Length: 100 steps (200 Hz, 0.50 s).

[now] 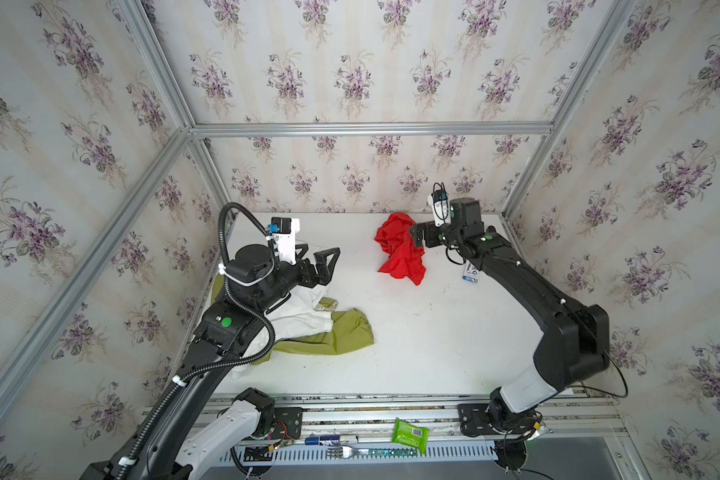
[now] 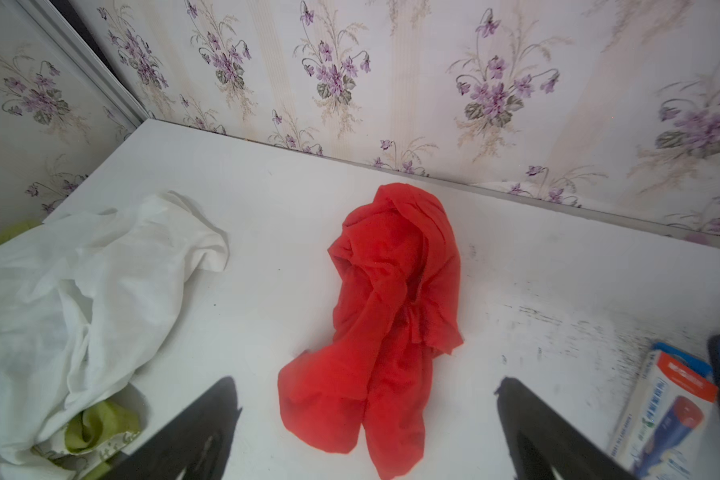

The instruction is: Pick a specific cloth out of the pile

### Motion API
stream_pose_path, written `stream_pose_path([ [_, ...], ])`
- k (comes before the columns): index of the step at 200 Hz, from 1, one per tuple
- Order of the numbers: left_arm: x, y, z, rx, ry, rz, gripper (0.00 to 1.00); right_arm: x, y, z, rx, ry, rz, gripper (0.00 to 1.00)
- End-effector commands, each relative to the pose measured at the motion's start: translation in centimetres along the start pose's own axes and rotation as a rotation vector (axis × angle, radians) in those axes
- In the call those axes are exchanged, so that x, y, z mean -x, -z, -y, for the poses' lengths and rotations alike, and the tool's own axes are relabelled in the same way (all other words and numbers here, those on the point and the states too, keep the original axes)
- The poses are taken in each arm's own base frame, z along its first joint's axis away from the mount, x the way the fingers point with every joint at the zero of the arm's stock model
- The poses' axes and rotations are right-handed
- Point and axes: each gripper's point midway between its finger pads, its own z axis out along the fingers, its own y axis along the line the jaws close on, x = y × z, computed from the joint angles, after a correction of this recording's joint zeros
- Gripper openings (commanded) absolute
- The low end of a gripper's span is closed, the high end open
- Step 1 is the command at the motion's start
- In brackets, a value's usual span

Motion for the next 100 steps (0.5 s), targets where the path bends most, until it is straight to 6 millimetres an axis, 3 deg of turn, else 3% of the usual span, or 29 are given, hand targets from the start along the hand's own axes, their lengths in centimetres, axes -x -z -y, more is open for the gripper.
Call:
stream_pose_path([
  [1,0.7,1.1,-3.0,0.168,-0.071,0.083,1.00,1.5,2.8,1.2,-0.090,0.101,0.170,1.00],
  [26,0.0,2.6,-8.0,0.446,-0.166,0.107,0.99,-1.0,6.2,3.3,-0.232,0.185,0.214,1.00],
  [42,-1.2,3.0,-10.3,0.557,-0.253,0.071,0.99,-3.8,7.5,5.1,-0.343,0.210,0.219,0.99],
  [61,-3.2,3.3,-12.7,0.643,-0.271,0.031,0.99,-6.6,9.3,6.3,-0.439,0.252,0.376,0.99],
  [77,-5.0,3.1,-14.6,0.684,-0.257,0.020,0.99,-9.6,9.4,6.1,-0.427,0.314,0.371,0.99],
  [100,-7.7,2.2,-16.6,0.712,-0.270,0.018,0.99,-11.6,8.8,6.9,-0.456,0.279,0.352,1.00],
])
